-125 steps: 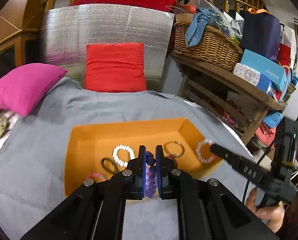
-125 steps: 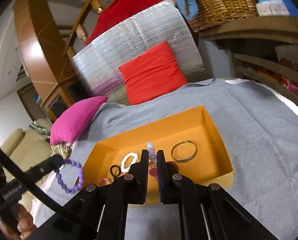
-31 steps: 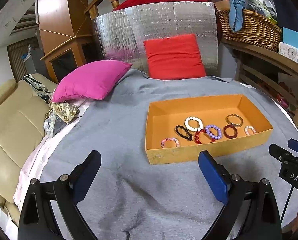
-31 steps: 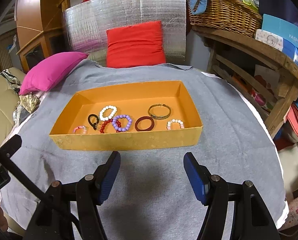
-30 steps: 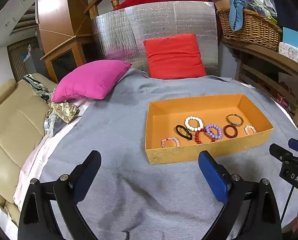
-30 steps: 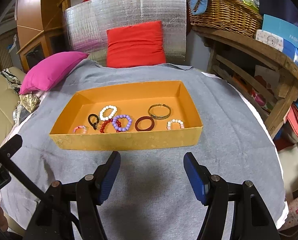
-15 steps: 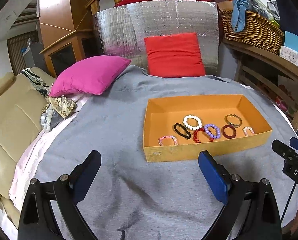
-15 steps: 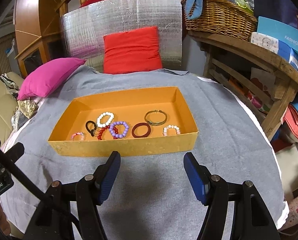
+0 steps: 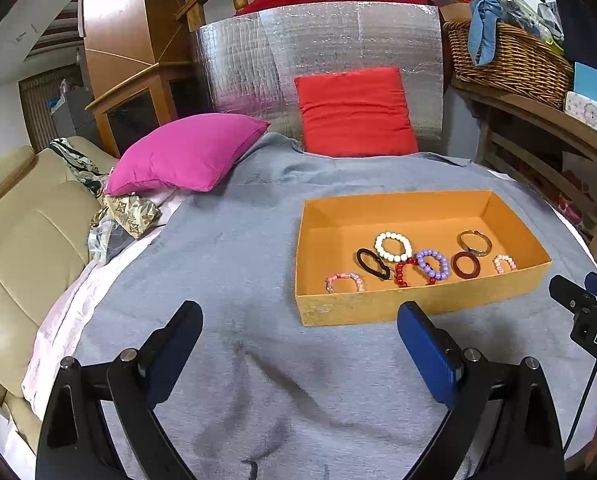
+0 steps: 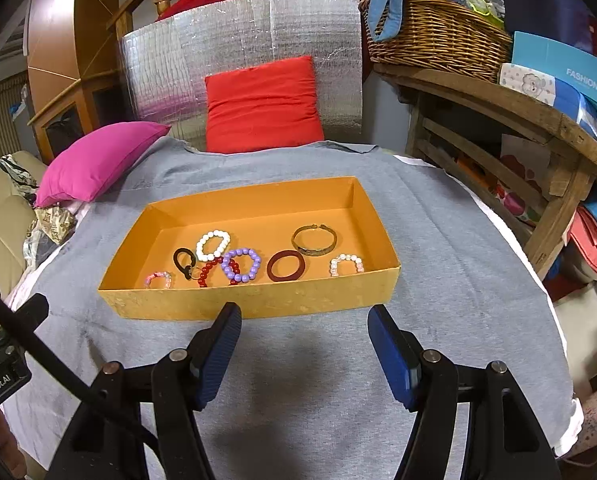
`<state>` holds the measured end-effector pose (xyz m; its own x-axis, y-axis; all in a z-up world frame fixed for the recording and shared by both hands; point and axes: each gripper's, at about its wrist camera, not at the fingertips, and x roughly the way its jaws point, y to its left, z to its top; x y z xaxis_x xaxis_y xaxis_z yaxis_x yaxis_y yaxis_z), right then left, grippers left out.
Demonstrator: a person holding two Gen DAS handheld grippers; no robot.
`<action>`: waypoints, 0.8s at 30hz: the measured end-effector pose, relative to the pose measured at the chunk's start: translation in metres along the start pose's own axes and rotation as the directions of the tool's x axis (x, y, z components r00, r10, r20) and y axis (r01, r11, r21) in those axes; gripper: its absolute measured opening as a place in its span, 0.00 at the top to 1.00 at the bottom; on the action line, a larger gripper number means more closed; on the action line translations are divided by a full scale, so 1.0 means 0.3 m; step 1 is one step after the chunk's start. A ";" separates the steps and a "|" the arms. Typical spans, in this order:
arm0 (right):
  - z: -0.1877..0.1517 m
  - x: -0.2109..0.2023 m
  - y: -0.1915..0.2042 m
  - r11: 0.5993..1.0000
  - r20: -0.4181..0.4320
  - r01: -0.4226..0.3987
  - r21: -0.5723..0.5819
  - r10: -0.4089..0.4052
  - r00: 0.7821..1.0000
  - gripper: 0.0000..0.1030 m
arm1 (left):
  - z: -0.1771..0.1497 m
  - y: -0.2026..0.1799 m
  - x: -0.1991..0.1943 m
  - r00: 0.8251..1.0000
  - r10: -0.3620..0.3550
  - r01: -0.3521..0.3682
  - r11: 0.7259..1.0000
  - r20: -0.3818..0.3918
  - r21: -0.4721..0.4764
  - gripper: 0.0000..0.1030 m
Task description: Organize jewelry
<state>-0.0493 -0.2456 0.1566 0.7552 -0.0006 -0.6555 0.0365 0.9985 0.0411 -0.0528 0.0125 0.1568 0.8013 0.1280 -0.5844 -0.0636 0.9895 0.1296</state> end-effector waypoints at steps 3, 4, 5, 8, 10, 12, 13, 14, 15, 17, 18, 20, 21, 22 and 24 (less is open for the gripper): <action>0.001 0.001 0.000 1.000 0.000 0.000 0.002 0.000 1.000 0.33 | -0.002 0.003 0.002 1.000 0.001 -0.001 1.000 -0.002 -0.002 0.05; 0.003 0.003 0.004 1.000 0.000 0.000 0.003 0.000 1.000 0.33 | -0.002 0.003 0.002 1.000 0.002 -0.002 1.000 -0.002 -0.002 0.05; 0.004 0.004 0.005 1.000 -0.001 0.001 0.004 -0.001 1.000 0.33 | -0.001 0.003 0.002 1.000 0.003 -0.003 1.000 -0.001 -0.002 0.05; 0.003 0.006 0.008 1.000 -0.002 0.001 0.007 -0.001 1.000 0.33 | 0.000 0.004 0.002 1.000 0.003 -0.003 1.000 0.000 0.000 0.05; 0.003 0.006 0.008 1.000 -0.001 0.002 0.006 -0.002 1.000 0.32 | 0.000 0.005 0.002 1.000 0.002 -0.002 1.000 -0.001 -0.001 0.05; 0.003 0.006 0.008 1.000 -0.002 0.002 0.005 -0.002 1.000 0.32 | 0.001 0.005 0.001 1.000 0.003 -0.003 1.000 0.000 -0.002 0.05; 0.003 0.007 0.007 1.000 -0.003 0.002 0.005 -0.002 1.000 0.32 | 0.001 0.006 0.000 1.000 0.003 -0.003 1.000 0.000 -0.003 0.05; 0.003 0.008 0.006 1.000 -0.003 0.002 0.006 -0.002 1.000 0.32 | 0.001 0.007 0.000 1.000 0.003 -0.003 1.000 0.000 -0.003 0.05; 0.004 0.009 0.007 1.000 -0.003 0.002 0.006 -0.002 1.000 0.32 | 0.001 0.007 0.000 1.000 0.003 -0.003 1.000 0.000 -0.003 0.05; 0.003 0.009 0.004 1.000 -0.003 0.002 0.008 -0.002 1.000 0.32 | 0.001 0.006 -0.001 1.000 0.005 -0.005 1.000 0.000 -0.002 0.05; 0.003 0.009 0.003 1.000 -0.002 0.002 0.009 -0.002 1.000 0.32 | 0.001 0.006 -0.001 1.000 0.004 -0.004 1.000 -0.001 -0.001 0.05; 0.003 0.009 0.002 1.000 -0.002 0.002 0.008 -0.002 1.000 0.32 | 0.001 0.007 -0.002 1.000 0.005 -0.005 1.000 -0.001 -0.002 0.05; 0.003 0.009 0.002 1.000 -0.002 0.002 0.008 -0.002 1.000 0.32 | 0.002 0.007 -0.002 1.000 0.004 -0.004 1.000 0.000 -0.001 0.05; 0.003 0.011 0.002 1.000 -0.003 0.003 0.008 -0.003 1.000 0.32 | 0.001 0.007 -0.001 1.000 0.004 -0.004 1.000 -0.001 -0.001 0.05; 0.001 0.012 -0.003 1.000 -0.005 0.003 0.008 -0.003 1.000 0.32 | 0.000 0.008 -0.001 1.000 0.007 -0.007 1.000 0.000 -0.001 0.05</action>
<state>-0.0464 -0.2465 0.1544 0.7521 -0.0033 -0.6590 0.0439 0.9980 0.0452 -0.0532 0.0148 0.1574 0.8006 0.1345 -0.5839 -0.0695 0.9887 0.1325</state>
